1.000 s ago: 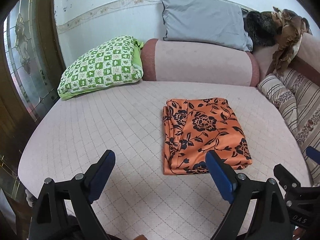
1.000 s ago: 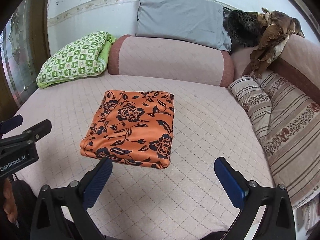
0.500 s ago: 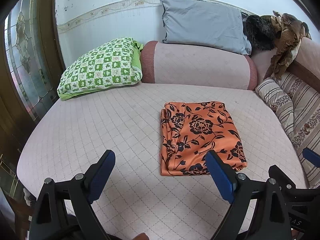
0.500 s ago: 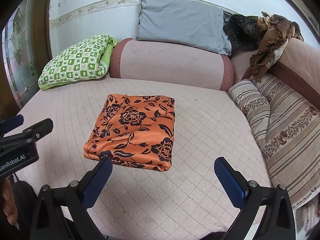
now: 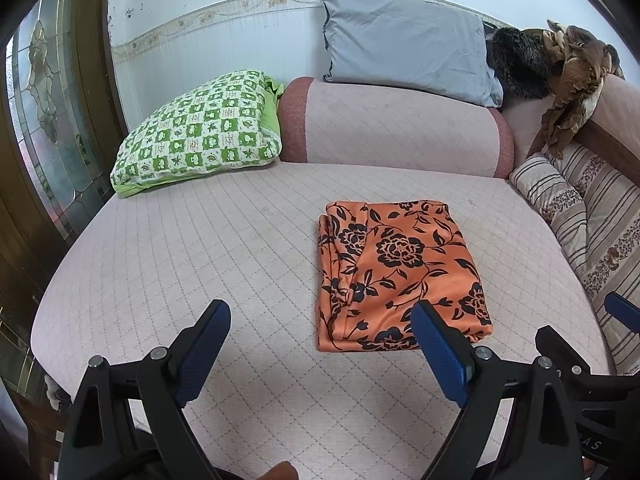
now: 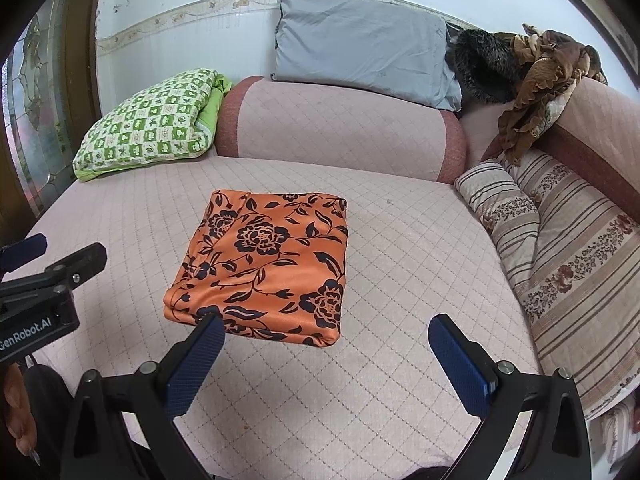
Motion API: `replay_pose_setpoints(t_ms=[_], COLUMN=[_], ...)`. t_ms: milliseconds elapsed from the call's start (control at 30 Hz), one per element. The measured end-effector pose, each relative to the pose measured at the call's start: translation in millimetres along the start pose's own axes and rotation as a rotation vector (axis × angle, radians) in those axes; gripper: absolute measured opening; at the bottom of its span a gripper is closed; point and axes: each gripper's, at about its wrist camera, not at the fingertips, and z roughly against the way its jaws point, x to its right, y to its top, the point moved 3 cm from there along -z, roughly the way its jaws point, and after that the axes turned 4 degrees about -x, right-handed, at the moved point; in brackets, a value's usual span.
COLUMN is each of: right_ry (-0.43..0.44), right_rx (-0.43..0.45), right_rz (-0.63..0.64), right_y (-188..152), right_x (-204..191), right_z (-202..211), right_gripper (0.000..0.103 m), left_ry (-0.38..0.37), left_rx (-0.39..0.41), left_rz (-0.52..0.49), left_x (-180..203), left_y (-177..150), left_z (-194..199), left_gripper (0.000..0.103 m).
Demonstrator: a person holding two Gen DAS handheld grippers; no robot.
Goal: Fold small clothes
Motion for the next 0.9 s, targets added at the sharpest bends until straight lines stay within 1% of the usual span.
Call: replay_pose_setpoints(t_ms=[600, 900], right_ry=[-0.015, -0.014], right_rx=[-0.034, -0.031], right_rz=[-0.016, -0.006], right_y=[1.8, 5.3], right_x=[3.8, 2.9], right_z=[-11.5, -13.0], right_gripper=[0.103, 0.103], left_ry=[0.009, 0.011], left_rx=[0.001, 0.000], left_rz=[0.000, -0.002], left_x=[3.5, 3.6], left_y=[3.0, 3.6], left_z=[-5.8, -8.3], left_gripper=[0.092, 0.092])
